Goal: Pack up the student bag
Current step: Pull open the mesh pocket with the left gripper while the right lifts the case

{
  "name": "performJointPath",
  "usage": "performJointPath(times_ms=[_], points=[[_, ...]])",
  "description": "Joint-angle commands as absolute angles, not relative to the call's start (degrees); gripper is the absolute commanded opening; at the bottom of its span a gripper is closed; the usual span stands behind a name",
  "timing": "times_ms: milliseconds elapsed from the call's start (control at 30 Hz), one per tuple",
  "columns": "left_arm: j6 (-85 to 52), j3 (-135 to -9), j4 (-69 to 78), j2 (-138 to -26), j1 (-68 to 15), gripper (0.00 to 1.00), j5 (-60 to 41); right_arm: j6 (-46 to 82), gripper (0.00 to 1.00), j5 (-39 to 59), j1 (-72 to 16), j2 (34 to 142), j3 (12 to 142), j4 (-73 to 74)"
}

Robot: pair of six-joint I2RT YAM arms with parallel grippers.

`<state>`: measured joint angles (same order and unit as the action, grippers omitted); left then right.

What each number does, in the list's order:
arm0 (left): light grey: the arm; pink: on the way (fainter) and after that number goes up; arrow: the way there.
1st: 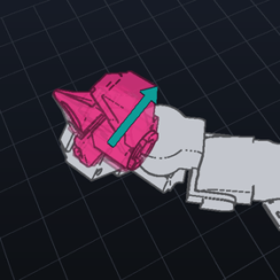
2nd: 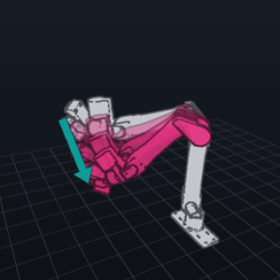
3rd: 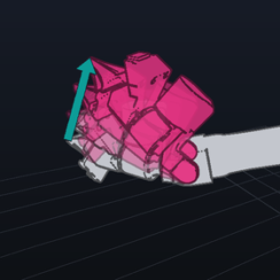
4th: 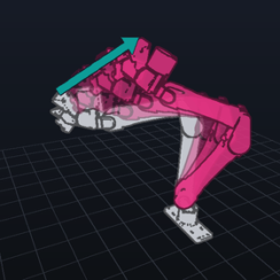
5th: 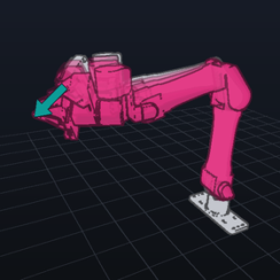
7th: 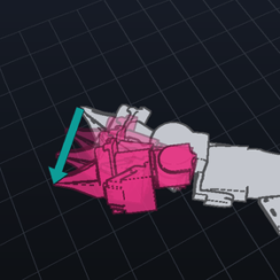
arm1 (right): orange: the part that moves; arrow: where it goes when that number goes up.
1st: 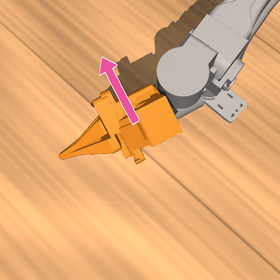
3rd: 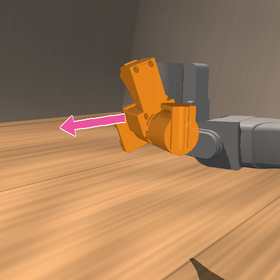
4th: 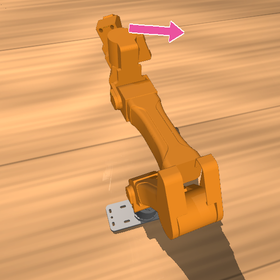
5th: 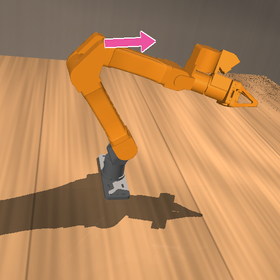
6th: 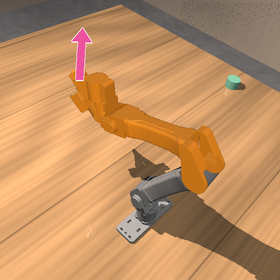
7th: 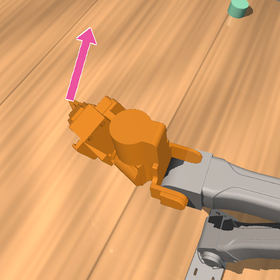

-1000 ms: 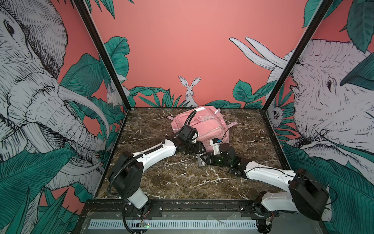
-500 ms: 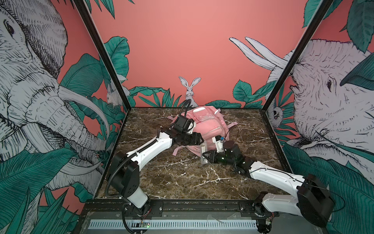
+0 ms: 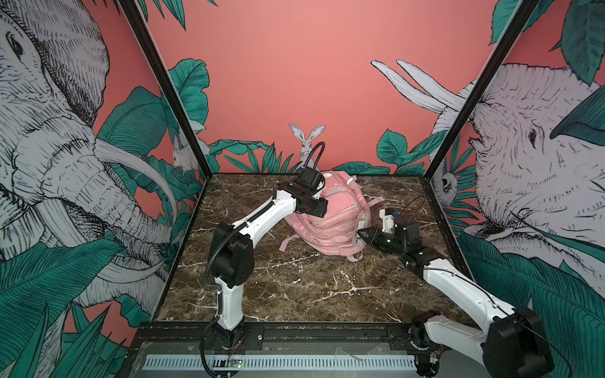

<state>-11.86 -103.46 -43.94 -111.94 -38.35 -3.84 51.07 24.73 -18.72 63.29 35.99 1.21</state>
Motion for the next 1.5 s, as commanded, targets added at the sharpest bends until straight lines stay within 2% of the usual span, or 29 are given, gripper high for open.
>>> performJointPath(times_ms=[0,267,433,800,867,1033,1233,1367,1467], points=[[-3.3,-108.6,-49.5,-112.6,-42.9,0.61,4.1,54.9,0.08,28.2,-16.9,62.6,34.7,5.4],[4.4,-111.4,-49.9,-116.9,-48.1,0.54,6.9,59.5,0.08,28.1,-14.3,61.4,31.6,7.9],[8.2,-111.1,-49.3,-118.6,-50.5,0.54,10.8,59.9,0.08,27.5,-14.2,60.3,31.1,7.2],[9.6,-113.7,-50.3,-123.1,-50.8,0.49,14.1,61.4,0.07,27.6,-14.2,59.4,29.8,8.3],[9.7,-113.9,-50.5,-123.6,-50.8,0.44,14.7,61.4,0.07,27.5,-14.2,59.4,29.6,8.3],[9.2,-115.3,-51.8,-123.9,-50.8,0.15,14.4,61.7,0.07,28.1,-14.2,60.0,29.4,9.1],[8.7,-116.2,-51.6,-120.9,-50.7,0.12,12.3,61.8,0.07,29.0,-14.2,61.6,29.4,10.5],[8.7,-119.2,-53.5,-121.4,-50.6,0.00,13.3,62.4,0.07,29.6,-14.2,63.0,29.3,12.7],[7.8,-122.2,-54.5,-121.1,-50.1,0.00,12.6,63.4,0.06,30.1,-14.4,64.5,29.3,15.2]])
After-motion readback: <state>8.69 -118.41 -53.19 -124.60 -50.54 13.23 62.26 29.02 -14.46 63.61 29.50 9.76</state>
